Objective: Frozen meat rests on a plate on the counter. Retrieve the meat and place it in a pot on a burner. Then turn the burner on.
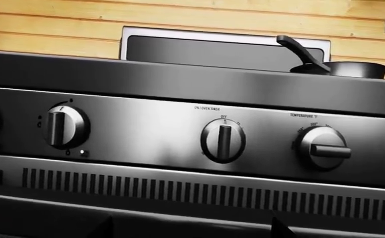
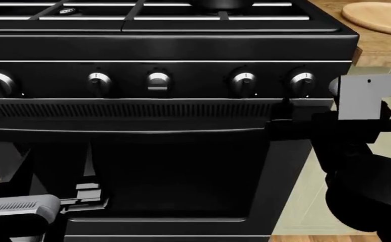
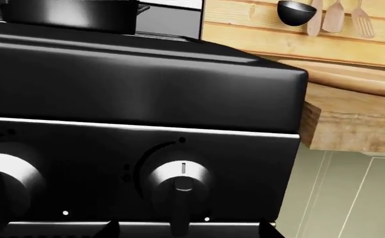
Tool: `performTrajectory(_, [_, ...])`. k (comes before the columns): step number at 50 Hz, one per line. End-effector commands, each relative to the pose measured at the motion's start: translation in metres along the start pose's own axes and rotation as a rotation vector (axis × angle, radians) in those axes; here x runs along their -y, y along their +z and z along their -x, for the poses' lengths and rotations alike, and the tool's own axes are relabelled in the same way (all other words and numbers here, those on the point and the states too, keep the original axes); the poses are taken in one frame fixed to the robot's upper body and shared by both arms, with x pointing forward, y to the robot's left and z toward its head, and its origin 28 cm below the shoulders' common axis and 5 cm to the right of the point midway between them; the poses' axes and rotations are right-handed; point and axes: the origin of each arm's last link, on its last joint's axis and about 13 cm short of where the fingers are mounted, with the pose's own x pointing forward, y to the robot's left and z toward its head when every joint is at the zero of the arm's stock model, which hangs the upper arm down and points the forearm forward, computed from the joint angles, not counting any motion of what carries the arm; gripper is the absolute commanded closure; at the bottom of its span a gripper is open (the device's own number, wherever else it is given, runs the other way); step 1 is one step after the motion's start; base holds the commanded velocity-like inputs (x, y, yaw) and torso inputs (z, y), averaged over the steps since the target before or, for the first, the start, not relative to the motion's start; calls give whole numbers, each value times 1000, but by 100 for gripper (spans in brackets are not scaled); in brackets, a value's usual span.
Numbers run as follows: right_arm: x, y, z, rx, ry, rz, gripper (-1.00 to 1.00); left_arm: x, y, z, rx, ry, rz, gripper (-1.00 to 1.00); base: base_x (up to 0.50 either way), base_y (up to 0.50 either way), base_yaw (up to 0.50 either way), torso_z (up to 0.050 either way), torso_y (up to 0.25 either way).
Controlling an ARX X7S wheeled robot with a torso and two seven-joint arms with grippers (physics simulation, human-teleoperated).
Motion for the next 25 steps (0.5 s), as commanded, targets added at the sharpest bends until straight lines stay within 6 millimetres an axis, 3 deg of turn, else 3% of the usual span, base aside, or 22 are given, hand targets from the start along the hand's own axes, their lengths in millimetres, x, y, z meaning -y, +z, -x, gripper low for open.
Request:
performTrajectory(1, [-4, -3, -15, -17, -5, 15, -100, 0, -1, 0, -7, -4, 8, -100, 0, 0, 0, 0, 0])
performTrajectory(25, [1, -2, -33, -31, -49, 27, -100, 0, -4, 0, -20, -4, 13, -100, 0, 0, 0, 0, 0])
